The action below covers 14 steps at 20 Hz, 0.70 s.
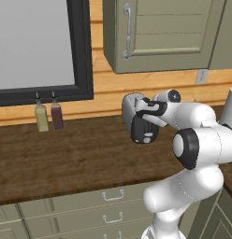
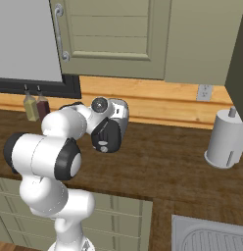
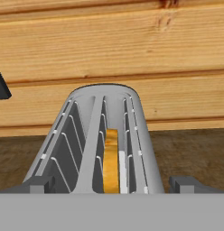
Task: Start the toaster. Once the lever pops up, take the bread to the plate on the dining counter.
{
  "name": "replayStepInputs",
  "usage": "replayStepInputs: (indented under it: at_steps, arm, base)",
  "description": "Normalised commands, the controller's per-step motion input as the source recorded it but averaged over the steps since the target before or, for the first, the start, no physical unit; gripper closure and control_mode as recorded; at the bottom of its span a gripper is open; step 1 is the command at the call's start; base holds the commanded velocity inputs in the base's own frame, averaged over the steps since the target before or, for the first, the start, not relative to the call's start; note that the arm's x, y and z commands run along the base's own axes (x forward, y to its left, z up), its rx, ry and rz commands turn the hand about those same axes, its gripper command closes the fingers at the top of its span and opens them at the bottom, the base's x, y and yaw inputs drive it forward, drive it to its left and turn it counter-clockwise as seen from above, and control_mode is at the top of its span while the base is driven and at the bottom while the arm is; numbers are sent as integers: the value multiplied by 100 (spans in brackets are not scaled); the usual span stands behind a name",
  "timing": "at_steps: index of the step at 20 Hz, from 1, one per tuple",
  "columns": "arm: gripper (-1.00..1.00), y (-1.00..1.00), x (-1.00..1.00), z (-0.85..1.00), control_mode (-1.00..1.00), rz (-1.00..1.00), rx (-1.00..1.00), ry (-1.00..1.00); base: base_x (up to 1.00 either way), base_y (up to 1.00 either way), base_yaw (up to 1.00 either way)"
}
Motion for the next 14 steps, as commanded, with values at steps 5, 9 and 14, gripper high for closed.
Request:
replayStepInputs:
  at_steps: [5, 9, 14]
  arm:
    - [-100, 0, 0, 0, -100, 0, 0, 0]
    - [-100, 0, 0, 0, -100, 0, 0, 0]
    - [-100, 0, 0, 0, -100, 0, 0, 0]
  base:
    - [0, 0, 0]
    - [0, 0, 0]
    - [0, 0, 0]
